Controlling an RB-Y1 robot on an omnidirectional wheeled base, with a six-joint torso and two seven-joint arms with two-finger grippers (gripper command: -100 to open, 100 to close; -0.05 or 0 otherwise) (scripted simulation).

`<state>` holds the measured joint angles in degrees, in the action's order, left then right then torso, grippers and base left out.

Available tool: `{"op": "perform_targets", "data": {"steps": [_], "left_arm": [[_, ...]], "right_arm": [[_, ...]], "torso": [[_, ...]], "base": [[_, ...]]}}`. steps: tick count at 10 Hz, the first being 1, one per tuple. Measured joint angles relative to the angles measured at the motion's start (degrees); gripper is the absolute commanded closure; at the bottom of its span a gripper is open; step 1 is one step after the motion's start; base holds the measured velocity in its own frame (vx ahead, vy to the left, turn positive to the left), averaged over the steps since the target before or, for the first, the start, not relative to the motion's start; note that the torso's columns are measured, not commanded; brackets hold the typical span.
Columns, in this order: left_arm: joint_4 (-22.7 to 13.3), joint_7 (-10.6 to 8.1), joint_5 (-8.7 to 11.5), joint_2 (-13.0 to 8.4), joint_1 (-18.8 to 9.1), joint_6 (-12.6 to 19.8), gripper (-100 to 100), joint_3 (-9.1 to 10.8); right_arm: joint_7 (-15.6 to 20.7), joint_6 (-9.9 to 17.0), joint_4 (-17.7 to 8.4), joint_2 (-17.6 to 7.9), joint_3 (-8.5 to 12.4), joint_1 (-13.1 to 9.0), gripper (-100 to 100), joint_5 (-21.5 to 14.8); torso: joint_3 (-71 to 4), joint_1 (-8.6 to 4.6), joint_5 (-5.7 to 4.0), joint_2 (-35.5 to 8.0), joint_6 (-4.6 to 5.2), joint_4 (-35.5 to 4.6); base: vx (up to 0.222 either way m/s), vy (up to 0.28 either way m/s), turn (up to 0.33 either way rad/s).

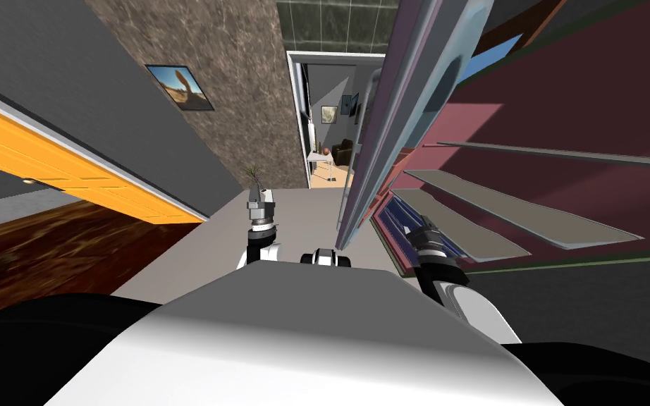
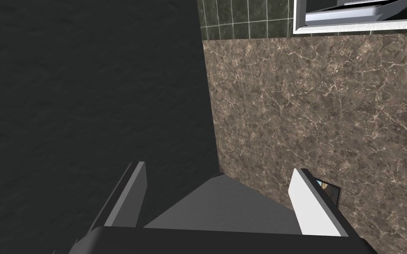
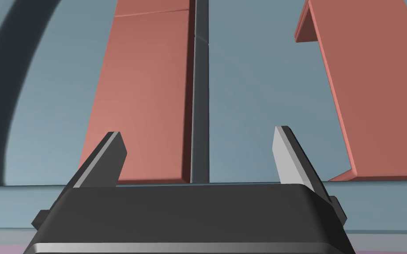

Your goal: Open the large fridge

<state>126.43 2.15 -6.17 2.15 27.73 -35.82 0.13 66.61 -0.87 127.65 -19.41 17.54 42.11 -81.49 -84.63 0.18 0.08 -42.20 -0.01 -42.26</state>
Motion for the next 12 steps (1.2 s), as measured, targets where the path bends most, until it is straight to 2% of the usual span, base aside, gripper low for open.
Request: {"op": "perform_targets", "data": {"steps": [1, 4, 6, 8, 9, 11, 12], "left_arm": [[0.0, 0.0, 0.0, 0.0, 0.0, 0.0, 0, 0.0], [0.0, 0.0, 0.0, 0.0, 0.0, 0.0, 0, 0.0], [0.0, 0.0, 0.0, 0.0, 0.0, 0.0, 0, 0.0], [0.0, 0.0, 0.0, 0.0, 0.0, 0.0, 0, 0.0], [0.0, 0.0, 0.0, 0.0, 0.0, 0.0, 0, 0.0], [0.0, 0.0, 0.0, 0.0, 0.0, 0.0, 0, 0.01], [0.0, 0.0, 0.0, 0.0, 0.0, 0.0, 0, 0.02]], "right_arm": [[-0.3, 1.2, 0.0, -0.7, -0.2, 0.5, -100, 0.2], [0.1, 0.2, 0.1, 1.3, 1.7, 1.6, -100, 0.3], [0.0, 1.1, -0.1, 0.9, 2.0, 2.3, -100, 0.6], [-0.2, 1.3, 0.0, 1.5, 3.1, 3.3, -100, 0.8], [-0.5, 3.2, 0.2, -0.3, 2.5, 4.5, -100, 1.5], [-0.6, 3.0, -0.1, 0.7, 3.5, 4.5, -100, 1.3], [-0.9, 2.3, 0.7, 1.1, 4.4, 5.2, -100, 1.2]], "torso": [[0.0, -0.12, -0.05, 0.0, 0.01, 0.0], [0.1, -0.17, -0.08, -0.2, 0.02, -0.1], [0.0, -0.06, -0.04, 0.0, 0.01, 0.0], [0.0, -0.25, -0.09, 0.0, 0.0, 0.0], [0.0, -0.21, -0.08, 0.1, 0.01, 0.0], [0.2, -0.56, -0.16, -0.3, 0.0, -0.1], [0.1, -0.71, -0.23, -0.1, 0.02, -0.1]], "base": [[0.098, 0.192, -0.039], [0.076, 0.195, -0.04], [0.101, 0.233, -0.054], [0.138, 0.218, -0.051], [0.146, 0.228, -0.039], [0.09, 0.056, -0.016], [0.074, 0.0, -0.005]]}}
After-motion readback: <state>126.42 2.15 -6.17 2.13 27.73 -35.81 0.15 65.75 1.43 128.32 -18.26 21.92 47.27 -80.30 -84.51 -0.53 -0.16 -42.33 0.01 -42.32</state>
